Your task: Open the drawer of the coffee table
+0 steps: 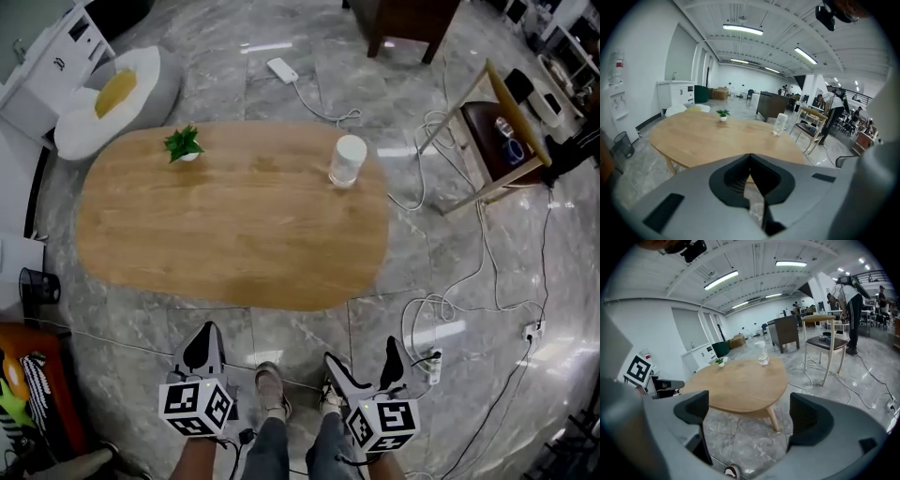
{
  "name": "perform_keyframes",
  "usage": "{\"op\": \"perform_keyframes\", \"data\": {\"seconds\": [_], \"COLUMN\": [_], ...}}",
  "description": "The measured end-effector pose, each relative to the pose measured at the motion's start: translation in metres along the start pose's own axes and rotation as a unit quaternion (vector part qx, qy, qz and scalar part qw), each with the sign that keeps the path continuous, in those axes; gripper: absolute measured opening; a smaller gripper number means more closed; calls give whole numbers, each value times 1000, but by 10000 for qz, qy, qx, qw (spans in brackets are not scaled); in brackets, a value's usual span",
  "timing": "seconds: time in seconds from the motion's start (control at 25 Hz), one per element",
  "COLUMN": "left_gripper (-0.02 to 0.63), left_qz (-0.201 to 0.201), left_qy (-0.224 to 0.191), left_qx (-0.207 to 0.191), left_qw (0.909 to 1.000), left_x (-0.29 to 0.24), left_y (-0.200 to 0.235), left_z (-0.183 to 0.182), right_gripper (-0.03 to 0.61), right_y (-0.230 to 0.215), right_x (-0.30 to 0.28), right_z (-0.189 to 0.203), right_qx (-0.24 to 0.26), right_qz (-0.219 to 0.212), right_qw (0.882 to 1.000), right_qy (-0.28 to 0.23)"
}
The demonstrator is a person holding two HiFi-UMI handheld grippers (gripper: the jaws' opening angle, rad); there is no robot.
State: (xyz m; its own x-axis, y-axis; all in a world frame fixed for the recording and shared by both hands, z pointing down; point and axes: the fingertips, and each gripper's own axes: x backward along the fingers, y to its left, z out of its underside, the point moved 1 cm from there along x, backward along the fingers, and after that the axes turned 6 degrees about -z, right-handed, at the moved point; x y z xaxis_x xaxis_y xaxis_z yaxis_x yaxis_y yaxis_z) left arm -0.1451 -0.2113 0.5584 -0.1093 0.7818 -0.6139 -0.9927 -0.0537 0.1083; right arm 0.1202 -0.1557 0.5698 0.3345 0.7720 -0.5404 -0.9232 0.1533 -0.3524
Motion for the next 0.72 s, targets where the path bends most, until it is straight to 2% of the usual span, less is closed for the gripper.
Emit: {"op": "perform_keyframes", "data": {"seconds": [0.16,0.28,0.72], "left_gripper": [-8,-8,-8], "left_qz": [-168,-168,-139], "left_qy": [172,324,624], "left_qx": [170,114,-241], "left_qw": [9996,9993,9977], "left_x": [-17,-22,-21], "left_y": [-1,-6,-23], "left_z": [38,58,87], "right_gripper": [543,543,540], "right_y": [-22,-31,-50], "right_x": [-18,-27,-72], "right_z": [39,58,108], "right_qx": [-36,21,545], "right_qz": [-172,-406,-1198], "right_qw": [9997,9990,9898], "right_qy": [168,209,549]}}
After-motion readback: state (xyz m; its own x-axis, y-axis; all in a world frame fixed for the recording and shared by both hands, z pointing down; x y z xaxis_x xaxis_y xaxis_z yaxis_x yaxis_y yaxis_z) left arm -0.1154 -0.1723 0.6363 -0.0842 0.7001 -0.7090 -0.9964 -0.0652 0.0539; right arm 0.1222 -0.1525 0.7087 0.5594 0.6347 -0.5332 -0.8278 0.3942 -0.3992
